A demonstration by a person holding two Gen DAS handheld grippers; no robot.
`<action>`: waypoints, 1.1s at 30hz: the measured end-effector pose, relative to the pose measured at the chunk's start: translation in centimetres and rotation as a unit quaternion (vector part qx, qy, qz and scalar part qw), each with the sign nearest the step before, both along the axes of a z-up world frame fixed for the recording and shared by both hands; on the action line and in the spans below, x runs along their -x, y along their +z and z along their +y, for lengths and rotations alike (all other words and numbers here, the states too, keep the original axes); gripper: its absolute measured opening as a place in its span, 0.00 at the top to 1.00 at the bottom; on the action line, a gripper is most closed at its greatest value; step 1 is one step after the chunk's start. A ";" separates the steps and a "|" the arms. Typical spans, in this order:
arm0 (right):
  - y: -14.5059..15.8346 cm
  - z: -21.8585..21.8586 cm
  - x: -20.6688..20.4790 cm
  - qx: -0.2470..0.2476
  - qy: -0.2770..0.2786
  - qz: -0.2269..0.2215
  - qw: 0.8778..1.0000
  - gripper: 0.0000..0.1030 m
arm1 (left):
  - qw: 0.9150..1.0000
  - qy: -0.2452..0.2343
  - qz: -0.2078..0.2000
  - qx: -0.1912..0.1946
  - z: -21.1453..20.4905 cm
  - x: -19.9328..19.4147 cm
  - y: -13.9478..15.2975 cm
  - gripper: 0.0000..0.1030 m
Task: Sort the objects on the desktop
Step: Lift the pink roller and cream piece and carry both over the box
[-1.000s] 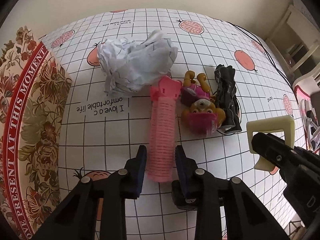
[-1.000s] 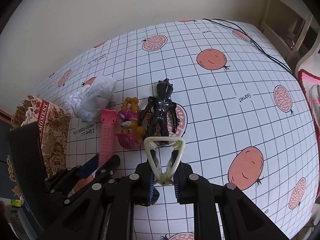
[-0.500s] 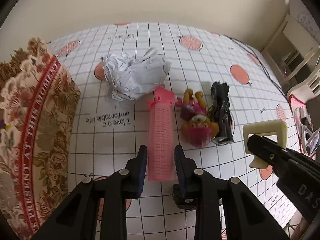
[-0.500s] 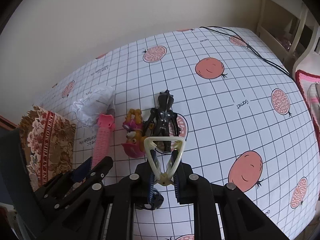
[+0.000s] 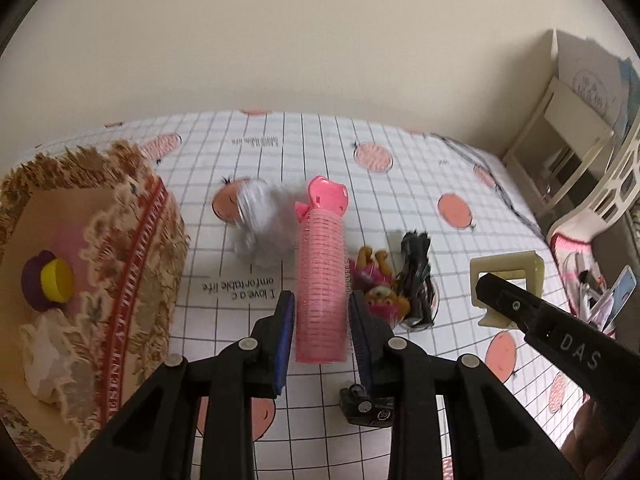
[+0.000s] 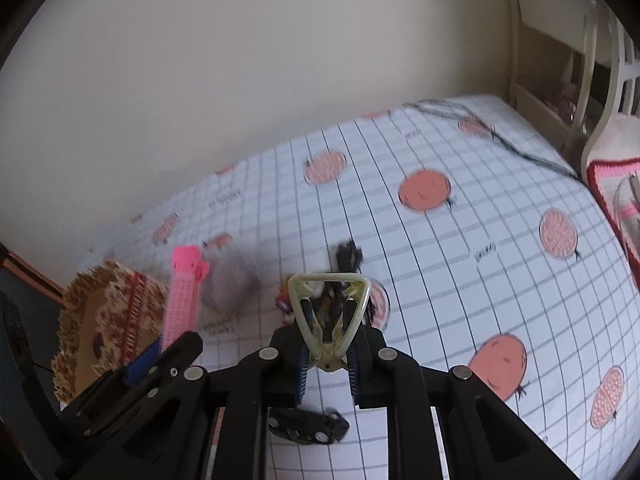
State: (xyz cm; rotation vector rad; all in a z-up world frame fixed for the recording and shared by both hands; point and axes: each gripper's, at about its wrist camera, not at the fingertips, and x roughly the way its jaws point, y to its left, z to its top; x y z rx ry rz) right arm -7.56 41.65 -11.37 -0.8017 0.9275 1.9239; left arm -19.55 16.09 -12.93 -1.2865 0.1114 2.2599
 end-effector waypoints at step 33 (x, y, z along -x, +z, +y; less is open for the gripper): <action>3.3 -8.2 10.2 -0.048 0.144 0.098 0.984 0.83 | 0.978 0.202 0.036 -0.047 -14.6 1.9 6.1 0.72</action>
